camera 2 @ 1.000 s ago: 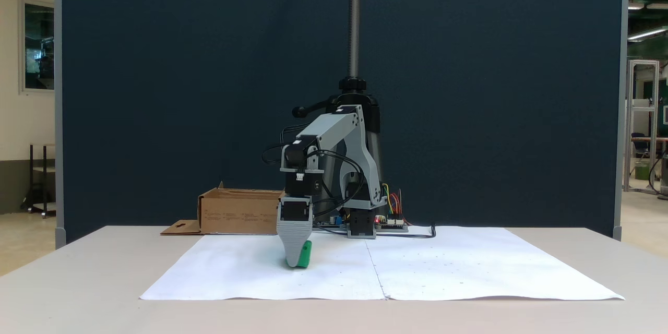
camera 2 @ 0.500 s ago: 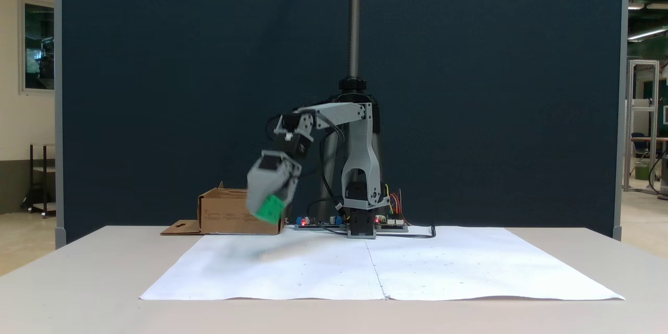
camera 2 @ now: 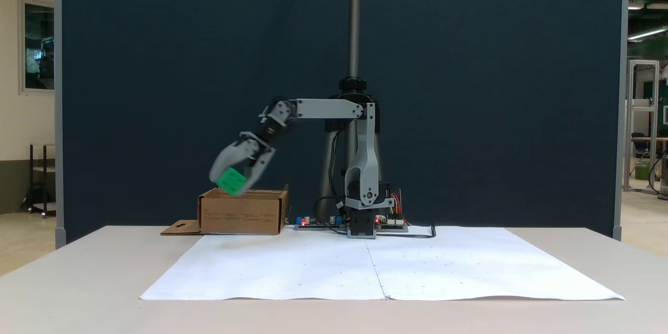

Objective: Grasp a green dice and put it in the bin.

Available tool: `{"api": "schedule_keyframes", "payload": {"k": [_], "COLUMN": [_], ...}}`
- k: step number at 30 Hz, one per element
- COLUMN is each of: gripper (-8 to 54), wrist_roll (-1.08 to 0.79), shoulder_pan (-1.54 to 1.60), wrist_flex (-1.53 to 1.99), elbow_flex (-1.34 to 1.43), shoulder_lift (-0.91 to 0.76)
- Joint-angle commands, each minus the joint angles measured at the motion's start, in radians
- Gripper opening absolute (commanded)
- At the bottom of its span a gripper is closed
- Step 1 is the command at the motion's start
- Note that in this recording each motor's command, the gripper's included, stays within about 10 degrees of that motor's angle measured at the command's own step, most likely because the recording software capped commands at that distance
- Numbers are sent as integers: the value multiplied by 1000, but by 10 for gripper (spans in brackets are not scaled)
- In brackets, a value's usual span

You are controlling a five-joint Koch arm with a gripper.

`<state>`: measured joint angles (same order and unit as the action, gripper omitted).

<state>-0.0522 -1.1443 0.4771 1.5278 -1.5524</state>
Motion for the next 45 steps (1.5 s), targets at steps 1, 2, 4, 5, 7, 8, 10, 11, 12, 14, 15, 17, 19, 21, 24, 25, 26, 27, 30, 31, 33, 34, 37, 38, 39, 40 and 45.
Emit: {"api": "schedule_keyframes", "payload": {"k": [1, 2, 4, 5, 7, 8, 10, 11, 12, 14, 15, 17, 19, 21, 24, 25, 26, 27, 30, 31, 33, 34, 37, 38, 39, 40, 45], "gripper": [116, 116, 116, 116, 116, 116, 116, 116, 116, 116, 116, 116, 116, 116, 116, 116, 116, 116, 116, 116, 116, 116, 116, 116, 116, 116, 116], "wrist_roll": [86, 86, 86, 86, 86, 86, 84, 84, 84, 81, 78, 75, 72, 67, 66, 61, 41, 28, -18, -37, -66, -78, -106, -118, -123, -127, -137], "shoulder_pan": [-80, -110, -167, -198, -255, -282, -367, -388, -422, -489, -505, -551, -580, -607, -650, -661, -686, -699, -724, -727, -732, -732, -730, -727, -726, -723, -716], "wrist_flex": [-37, -37, -31, -28, -11, -8, -8, -6, -6, 15, 17, 17, 18, 20, 28, 31, 46, 52, 80, 87, 100, 100, 100, 100, 100, 100, 95], "elbow_flex": [-77, -89, -115, -127, -164, -175, -183, -183, -183, -183, -183, -183, -183, -183, -183, -183, -181, -172, -146, -132, -81, -51, 28, 54, 74, 89, 100], "shoulder_lift": [-41, -41, -40, -40, -40, -38, -40, -40, -38, -31, -29, -17, -8, 2, 15, 21, 28, 29, 29, 29, 28, 23, 2, -8, -12, -15, -15]}}
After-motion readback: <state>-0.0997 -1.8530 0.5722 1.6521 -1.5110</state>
